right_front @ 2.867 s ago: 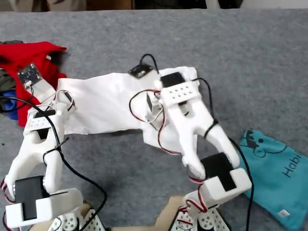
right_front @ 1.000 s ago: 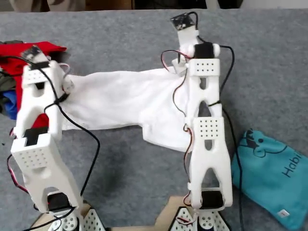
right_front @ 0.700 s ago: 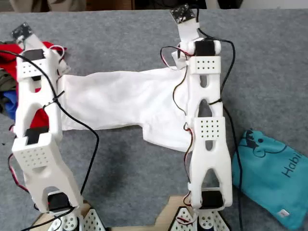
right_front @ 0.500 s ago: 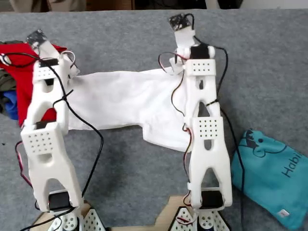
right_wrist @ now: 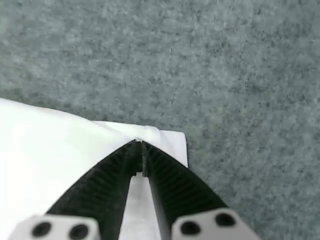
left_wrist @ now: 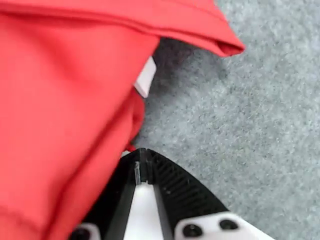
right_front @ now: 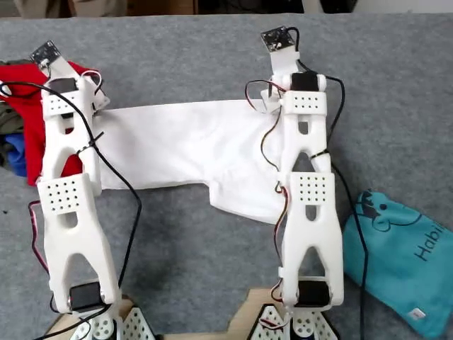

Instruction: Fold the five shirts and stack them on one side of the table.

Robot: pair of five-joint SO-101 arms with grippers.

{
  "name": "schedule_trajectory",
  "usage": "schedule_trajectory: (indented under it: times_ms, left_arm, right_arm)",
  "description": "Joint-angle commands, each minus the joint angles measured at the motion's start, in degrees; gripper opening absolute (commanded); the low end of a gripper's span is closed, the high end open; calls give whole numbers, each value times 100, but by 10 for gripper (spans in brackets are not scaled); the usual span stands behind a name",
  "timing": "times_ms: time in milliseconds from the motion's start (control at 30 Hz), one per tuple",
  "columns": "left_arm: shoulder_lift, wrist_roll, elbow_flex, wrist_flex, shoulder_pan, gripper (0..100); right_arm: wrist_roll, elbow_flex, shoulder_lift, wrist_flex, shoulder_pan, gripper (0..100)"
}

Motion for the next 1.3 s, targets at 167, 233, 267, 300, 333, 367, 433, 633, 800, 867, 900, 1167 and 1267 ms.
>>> schedule_trajectory:
  times_ms: [167,233,267,300,333,367,433,633,800,867,900,1167,1267]
  left_arm:
    - [-57,-18,-2822,1591,53,19]
    - [-22,-149,-3499,2163,123,19]
    - [-66,-308,-3569,2338,167,19]
    - [-75,-501,-3490,2444,229,19]
    - [-84,-677,-3481,2558,255,19]
    - [-110,-782,-3499,2725,281,19]
    - [-136,-888,-3508,3024,281,19]
    - [-453,-932,-3499,3332,18,19]
    - [-804,-1389,-3499,3341,-53,19]
    - [-945,-1556,-3499,3349,-88,19]
    - [-998,-1635,-3499,3349,-105,19]
    - [-1525,-1934,-2778,3349,-431,18]
    - [-2097,-1925,-1644,3349,-536,19]
  right_arm:
    - [35,-1174,-1218,1345,-277,5]
    - [70,-1051,-1666,1705,-330,9]
    - [193,-1086,-1842,1890,-374,9]
    - [378,-1121,-1991,2084,-435,9]
    - [589,-1156,-2132,2242,-514,9]
    - [791,-1121,-2255,2277,-576,9]
    - [1143,-998,-2475,2277,-646,5]
    - [1591,110,-3415,2277,-848,5]
    - [1609,2070,-4848,2277,-1305,5]
    - [1635,2958,-5446,2251,-1543,5]
    - [1714,3371,-5701,2251,-1666,5]
    - [2963,5727,-6651,2198,-2070,5]
    - [3051,6396,-6853,2242,-2035,5]
